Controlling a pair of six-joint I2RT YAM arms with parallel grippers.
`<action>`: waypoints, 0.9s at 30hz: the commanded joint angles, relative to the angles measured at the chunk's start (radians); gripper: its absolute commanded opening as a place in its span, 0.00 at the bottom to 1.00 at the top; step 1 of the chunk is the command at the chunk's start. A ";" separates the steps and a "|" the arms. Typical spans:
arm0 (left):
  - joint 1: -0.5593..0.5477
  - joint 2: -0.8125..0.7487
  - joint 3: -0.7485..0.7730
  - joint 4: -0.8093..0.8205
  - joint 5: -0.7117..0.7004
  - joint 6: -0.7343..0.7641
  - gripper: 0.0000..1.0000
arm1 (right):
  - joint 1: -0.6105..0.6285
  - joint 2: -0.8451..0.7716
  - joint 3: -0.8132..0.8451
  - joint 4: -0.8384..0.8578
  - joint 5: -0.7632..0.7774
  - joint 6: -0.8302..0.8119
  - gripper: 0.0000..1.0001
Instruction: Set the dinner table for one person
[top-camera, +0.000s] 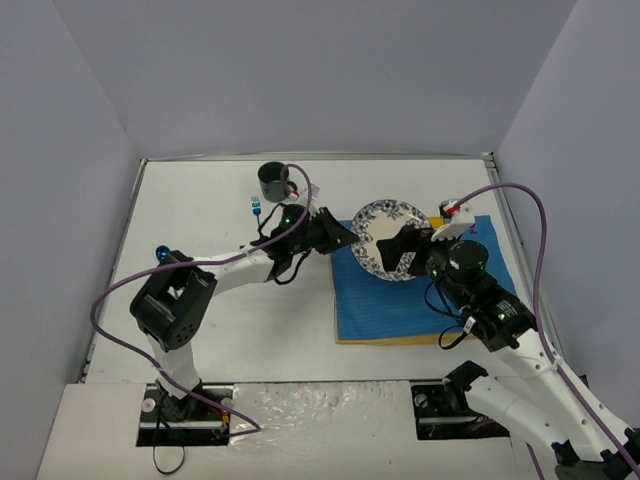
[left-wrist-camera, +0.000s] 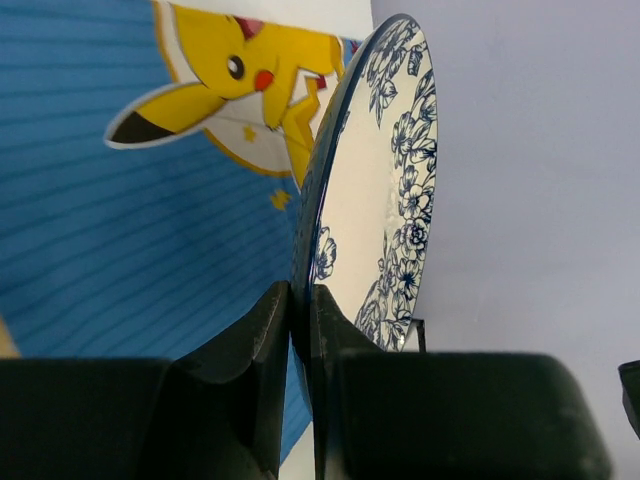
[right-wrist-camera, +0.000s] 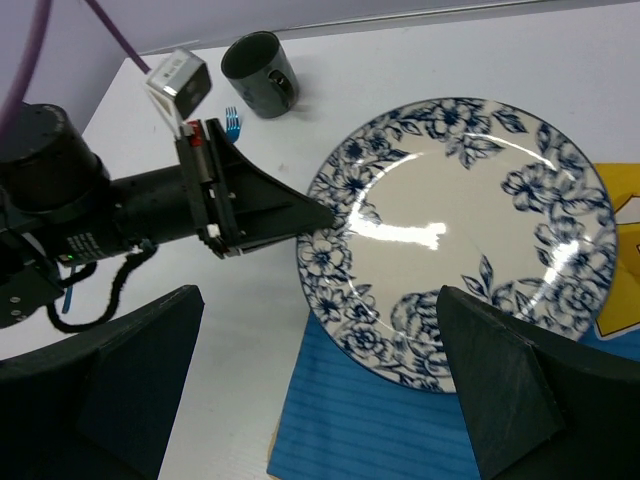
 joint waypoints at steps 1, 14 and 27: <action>-0.068 0.049 0.152 0.270 0.049 -0.089 0.00 | -0.005 -0.017 0.033 0.041 0.012 0.020 1.00; -0.167 0.270 0.322 0.334 0.046 -0.139 0.00 | -0.004 -0.030 0.031 0.023 -0.001 0.020 1.00; -0.172 0.378 0.383 0.354 0.053 -0.144 0.00 | -0.005 -0.038 0.013 0.019 -0.003 0.020 1.00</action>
